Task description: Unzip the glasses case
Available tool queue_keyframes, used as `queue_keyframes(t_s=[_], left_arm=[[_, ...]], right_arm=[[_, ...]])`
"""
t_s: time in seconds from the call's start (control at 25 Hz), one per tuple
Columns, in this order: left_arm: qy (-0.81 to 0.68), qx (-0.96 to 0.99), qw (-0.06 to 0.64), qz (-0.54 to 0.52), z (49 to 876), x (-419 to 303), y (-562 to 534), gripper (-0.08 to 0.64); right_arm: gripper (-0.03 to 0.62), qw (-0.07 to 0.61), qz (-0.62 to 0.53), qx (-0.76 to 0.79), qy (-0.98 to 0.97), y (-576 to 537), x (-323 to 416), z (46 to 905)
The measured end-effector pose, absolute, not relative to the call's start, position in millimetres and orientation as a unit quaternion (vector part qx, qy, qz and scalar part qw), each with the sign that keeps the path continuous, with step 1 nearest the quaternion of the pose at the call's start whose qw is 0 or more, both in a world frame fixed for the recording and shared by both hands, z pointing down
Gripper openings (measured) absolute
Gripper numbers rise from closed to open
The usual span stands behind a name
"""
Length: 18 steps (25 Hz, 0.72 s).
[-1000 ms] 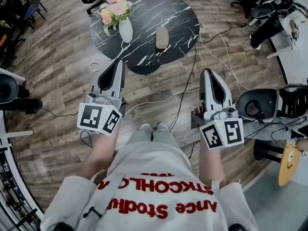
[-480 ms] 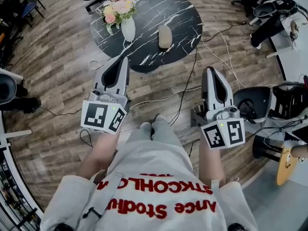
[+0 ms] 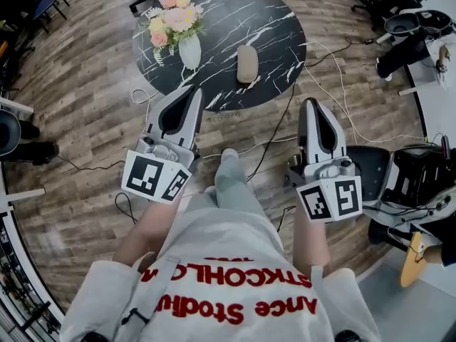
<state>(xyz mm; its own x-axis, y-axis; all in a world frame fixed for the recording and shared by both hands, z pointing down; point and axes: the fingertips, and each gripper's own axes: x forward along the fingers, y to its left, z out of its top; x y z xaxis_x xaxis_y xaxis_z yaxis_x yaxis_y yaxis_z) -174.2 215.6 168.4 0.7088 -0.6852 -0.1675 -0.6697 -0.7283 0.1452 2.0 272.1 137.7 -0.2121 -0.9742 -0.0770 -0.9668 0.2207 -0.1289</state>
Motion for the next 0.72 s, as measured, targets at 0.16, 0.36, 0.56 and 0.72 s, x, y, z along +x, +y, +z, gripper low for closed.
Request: queue_keyframes(t_s=[0.16, 0.36, 0.56, 0.72], left_arm=[[-0.377, 0.922, 0.031, -0.079, 173, -144, 180, 0.002], [-0.381, 0.922, 0.014, -0.067, 168, -109, 133, 0.002], [-0.396, 0.917, -0.006, -0.051, 168, -79, 94, 0.002], [-0.405, 0.913, -0.007, -0.044, 169, -61, 73, 0.002]], right_arm=[[0.015, 0.066, -0.027, -0.613, 0.787, 228, 24, 134], [0.015, 0.061, -0.031, -0.594, 0.801, 170, 49, 135], [0.015, 0.061, -0.048, -0.573, 0.816, 123, 70, 149], [0.015, 0.059, -0.062, -0.564, 0.821, 99, 82, 158]])
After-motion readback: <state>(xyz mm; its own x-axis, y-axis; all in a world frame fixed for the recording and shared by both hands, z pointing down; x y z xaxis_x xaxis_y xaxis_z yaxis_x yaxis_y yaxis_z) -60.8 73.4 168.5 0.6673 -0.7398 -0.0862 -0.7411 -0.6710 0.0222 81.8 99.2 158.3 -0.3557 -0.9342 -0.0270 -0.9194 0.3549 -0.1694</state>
